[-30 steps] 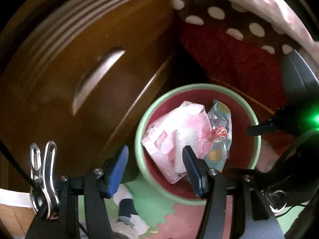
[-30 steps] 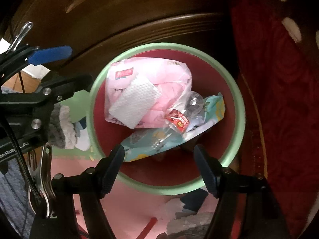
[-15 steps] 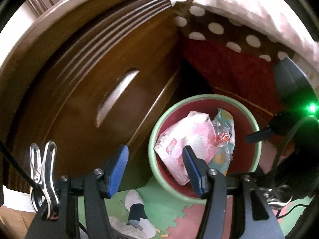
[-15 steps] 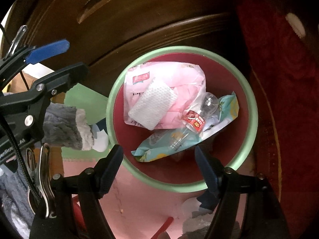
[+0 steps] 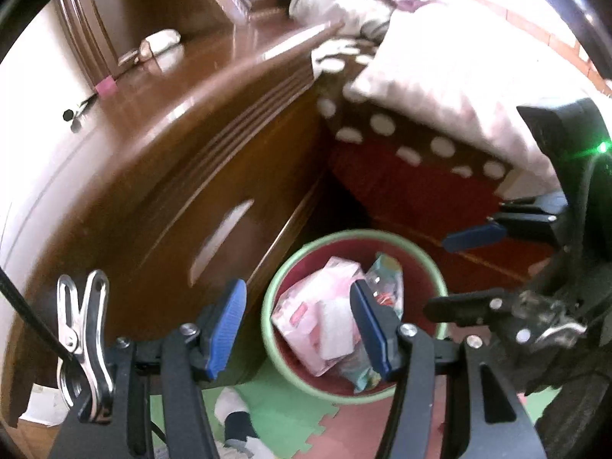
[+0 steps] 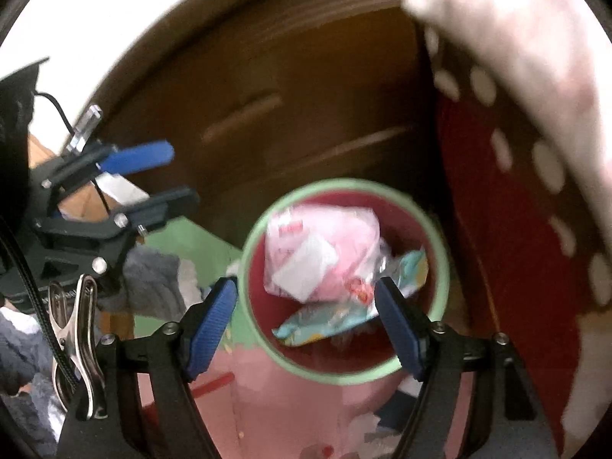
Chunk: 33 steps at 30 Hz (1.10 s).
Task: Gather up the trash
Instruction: 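Raise both open grippers out of the bin toward the nightstand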
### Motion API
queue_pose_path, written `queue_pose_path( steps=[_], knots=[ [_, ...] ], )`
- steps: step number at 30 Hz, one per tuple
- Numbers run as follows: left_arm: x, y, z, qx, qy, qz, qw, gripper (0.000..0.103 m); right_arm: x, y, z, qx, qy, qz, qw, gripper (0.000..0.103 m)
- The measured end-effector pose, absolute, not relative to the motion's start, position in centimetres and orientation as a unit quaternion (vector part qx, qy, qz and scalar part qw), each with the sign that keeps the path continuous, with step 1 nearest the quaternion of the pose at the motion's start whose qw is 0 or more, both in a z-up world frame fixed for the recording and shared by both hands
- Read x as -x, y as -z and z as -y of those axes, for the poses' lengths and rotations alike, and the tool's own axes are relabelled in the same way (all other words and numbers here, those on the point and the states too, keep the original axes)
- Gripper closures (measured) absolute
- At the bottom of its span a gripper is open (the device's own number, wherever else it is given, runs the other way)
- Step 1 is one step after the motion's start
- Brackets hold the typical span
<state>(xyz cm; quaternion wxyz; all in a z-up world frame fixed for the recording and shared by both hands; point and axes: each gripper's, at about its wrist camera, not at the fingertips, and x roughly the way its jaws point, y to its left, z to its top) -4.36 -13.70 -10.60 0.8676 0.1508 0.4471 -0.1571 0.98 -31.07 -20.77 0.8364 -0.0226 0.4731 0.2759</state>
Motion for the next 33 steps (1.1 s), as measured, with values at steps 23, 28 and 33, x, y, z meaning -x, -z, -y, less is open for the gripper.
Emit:
queue_pose_path(
  steps=[23, 28, 33],
  knots=[
    [4.8, 1.1, 12.0, -0.075, 0.178, -0.357, 0.914, 0.042, 1.1, 11.9, 30.2, 0.025, -0.320, -0.321, 0.891, 0.026],
    [4.7, -0.3, 11.2, -0.065, 0.165, -0.340, 0.923, 0.042, 1.0, 10.9, 29.8, 0.028, -0.317, -0.312, 0.895, 0.027],
    [4.2, -1.7, 9.9, -0.049, 0.147, -0.325, 0.933, 0.042, 0.6, 9.4, 29.0, 0.023, -0.320, -0.293, 0.901, 0.027]
  ],
)
